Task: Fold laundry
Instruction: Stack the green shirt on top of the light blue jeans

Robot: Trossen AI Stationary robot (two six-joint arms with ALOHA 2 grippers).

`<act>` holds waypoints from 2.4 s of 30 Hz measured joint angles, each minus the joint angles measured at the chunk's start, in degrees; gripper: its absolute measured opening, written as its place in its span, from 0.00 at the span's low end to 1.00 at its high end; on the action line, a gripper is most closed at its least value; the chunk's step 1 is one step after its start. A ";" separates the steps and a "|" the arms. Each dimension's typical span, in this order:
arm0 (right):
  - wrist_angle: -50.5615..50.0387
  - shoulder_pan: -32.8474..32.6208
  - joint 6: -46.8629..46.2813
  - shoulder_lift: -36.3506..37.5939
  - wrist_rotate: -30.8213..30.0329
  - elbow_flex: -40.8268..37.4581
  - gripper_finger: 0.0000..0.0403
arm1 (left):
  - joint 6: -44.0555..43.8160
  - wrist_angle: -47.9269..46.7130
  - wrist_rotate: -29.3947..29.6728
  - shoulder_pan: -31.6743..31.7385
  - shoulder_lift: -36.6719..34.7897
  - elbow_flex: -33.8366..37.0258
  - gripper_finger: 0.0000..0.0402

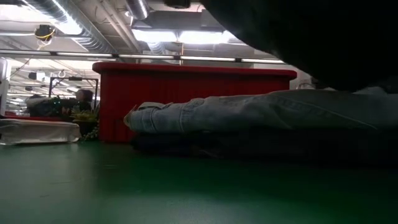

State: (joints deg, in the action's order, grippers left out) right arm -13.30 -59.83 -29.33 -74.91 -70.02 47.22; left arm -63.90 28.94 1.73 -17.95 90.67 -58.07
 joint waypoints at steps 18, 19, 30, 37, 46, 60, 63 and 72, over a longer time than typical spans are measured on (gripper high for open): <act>-0.04 6.34 17.93 10.36 -0.52 0.00 0.01 | 4.80 -6.44 -10.81 12.81 0.02 -5.15 0.01; -0.04 6.34 18.37 10.98 -0.74 0.00 0.01 | 5.30 -6.56 -11.27 13.37 0.02 -5.15 0.01; -2.22 6.73 24.40 13.48 -0.76 0.00 0.01 | 13.17 -17.38 -11.79 17.20 0.02 -5.13 0.01; -13.83 9.53 11.08 13.35 5.16 0.00 0.01 | 17.62 -29.81 -9.06 17.69 0.02 -5.11 0.01; -21.32 11.25 -2.09 12.89 17.95 0.00 0.02 | 18.01 -42.45 -7.54 17.85 0.02 -5.11 0.03; -29.42 11.14 -12.05 12.89 35.51 0.00 0.02 | 26.01 -48.84 3.99 18.62 0.02 -5.09 0.06; -29.45 11.14 -12.58 12.89 37.44 0.00 0.02 | 26.09 -48.84 3.73 18.62 0.02 -5.09 0.06; -29.46 11.12 -12.61 12.89 41.65 0.00 0.16 | 26.36 -48.85 3.40 18.80 0.02 -5.07 0.16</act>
State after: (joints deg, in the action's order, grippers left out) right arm -42.76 -48.71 -41.94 -62.02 -28.37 47.22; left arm -37.54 -19.91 5.13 0.85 90.70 -63.13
